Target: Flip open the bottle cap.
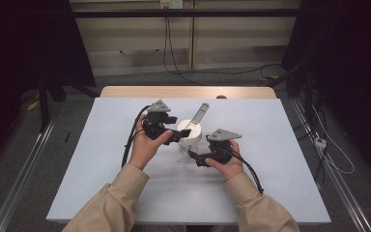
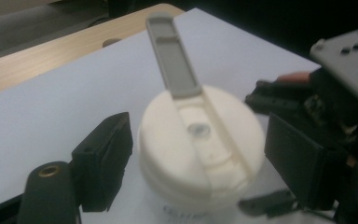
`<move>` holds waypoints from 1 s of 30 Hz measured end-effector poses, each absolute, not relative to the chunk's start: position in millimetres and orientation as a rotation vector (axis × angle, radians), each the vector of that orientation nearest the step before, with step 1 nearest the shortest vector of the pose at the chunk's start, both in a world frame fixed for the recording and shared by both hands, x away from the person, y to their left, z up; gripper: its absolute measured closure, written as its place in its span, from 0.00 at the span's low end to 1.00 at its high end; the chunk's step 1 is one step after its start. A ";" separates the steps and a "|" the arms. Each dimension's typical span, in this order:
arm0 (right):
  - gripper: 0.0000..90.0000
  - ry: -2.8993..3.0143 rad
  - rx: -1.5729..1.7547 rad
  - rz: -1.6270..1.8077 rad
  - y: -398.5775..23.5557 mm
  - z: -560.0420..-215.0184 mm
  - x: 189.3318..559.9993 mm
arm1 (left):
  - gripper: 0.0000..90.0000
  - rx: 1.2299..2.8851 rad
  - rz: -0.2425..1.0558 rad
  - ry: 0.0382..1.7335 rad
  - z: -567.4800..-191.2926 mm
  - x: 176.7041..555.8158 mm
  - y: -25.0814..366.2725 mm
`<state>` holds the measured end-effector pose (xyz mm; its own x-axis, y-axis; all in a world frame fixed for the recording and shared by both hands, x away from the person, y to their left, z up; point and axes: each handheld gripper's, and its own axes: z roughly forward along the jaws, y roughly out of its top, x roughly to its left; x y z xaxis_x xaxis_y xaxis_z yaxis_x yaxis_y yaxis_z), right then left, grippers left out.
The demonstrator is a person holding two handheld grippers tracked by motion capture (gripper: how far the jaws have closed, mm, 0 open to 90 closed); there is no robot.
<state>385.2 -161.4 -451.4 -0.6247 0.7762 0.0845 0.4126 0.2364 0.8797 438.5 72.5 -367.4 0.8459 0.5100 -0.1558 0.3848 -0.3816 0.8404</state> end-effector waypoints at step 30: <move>0.09 2.140 1.078 1.345 -193.8 -447.7 350.0 | 0.11 2.001 0.140 0.675 -411.3 407.7 144.2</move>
<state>350.0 -193.8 -447.7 -0.6274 0.7755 0.0705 0.3999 0.2431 0.8837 407.7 144.2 -411.3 0.8389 0.5144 -0.1776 0.4012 -0.3641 0.8405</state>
